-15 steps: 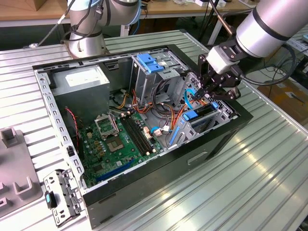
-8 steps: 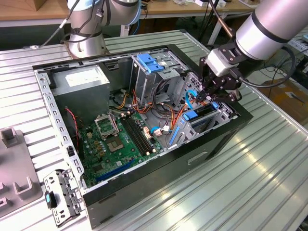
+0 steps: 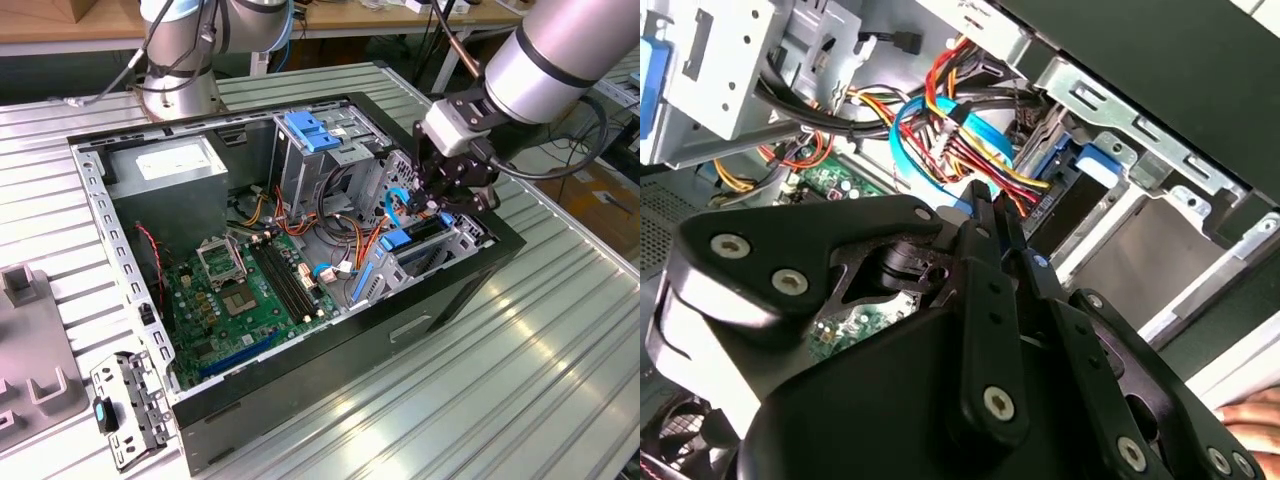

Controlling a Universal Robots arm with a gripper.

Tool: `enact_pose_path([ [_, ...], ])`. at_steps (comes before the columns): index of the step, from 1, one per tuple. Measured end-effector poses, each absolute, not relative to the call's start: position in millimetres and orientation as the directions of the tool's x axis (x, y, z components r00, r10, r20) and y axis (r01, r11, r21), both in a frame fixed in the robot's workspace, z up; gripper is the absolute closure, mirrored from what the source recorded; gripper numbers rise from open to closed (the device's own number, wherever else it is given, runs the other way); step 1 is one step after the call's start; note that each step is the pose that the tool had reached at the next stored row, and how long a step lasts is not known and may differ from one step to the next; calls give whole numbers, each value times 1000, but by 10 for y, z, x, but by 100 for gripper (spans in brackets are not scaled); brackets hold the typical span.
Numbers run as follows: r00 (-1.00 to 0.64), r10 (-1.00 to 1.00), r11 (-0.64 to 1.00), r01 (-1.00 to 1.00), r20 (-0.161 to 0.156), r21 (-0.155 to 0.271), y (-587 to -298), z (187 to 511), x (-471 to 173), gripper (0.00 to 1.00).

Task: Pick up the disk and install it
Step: 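Insert the second disk wire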

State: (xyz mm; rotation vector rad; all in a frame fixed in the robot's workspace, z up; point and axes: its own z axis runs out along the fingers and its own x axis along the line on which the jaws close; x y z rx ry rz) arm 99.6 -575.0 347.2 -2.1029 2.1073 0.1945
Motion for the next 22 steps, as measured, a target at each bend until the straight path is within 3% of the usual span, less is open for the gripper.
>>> enact_pose_path([
  [6, -29, -989, 32, -999, -147, -17, -5750, 3460, 995, 84],
  [17, -38, -989, 39, -999, -145, -3, -5748, 3486, 994, 84],
  [22, -46, -991, 47, -999, -126, -3, -5760, 3489, 994, 84],
])
